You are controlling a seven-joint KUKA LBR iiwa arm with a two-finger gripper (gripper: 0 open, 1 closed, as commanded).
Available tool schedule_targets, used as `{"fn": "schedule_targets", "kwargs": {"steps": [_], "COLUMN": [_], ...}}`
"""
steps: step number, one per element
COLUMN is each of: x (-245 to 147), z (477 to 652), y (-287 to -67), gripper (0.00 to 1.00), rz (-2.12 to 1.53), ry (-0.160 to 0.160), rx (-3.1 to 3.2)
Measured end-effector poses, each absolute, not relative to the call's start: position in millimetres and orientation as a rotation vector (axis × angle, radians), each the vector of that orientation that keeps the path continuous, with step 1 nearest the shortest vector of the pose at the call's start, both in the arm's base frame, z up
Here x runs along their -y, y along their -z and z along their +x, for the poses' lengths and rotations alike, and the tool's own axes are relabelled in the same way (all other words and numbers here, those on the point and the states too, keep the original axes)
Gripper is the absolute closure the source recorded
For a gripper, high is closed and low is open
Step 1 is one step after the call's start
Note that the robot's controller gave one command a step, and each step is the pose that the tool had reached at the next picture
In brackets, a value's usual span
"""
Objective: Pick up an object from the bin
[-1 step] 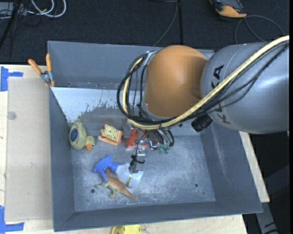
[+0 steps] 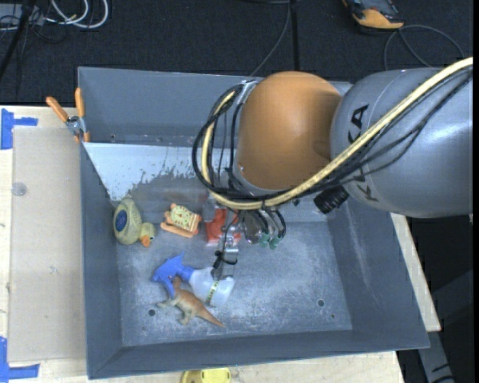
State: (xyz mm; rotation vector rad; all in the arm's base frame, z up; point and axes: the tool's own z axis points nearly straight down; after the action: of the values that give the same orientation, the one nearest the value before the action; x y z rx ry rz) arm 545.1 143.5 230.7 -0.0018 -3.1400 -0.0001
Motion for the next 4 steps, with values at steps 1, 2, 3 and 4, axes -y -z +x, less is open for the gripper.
{"fn": "schedule_targets", "kwargs": {"steps": [1,2,3,4], "x": [-150,-148,-179,-136], "z": [503.3,487.7,536.6,554.5], "y": [-191,-164,-153,-73], "gripper": [0.0,0.0,0.0,1.0], "rz": [0.052,0.045,0.182,-0.069], "ry": [0.0,-0.002,-0.002,-0.003], "rx": [3.138,3.127,3.133,3.125]}}
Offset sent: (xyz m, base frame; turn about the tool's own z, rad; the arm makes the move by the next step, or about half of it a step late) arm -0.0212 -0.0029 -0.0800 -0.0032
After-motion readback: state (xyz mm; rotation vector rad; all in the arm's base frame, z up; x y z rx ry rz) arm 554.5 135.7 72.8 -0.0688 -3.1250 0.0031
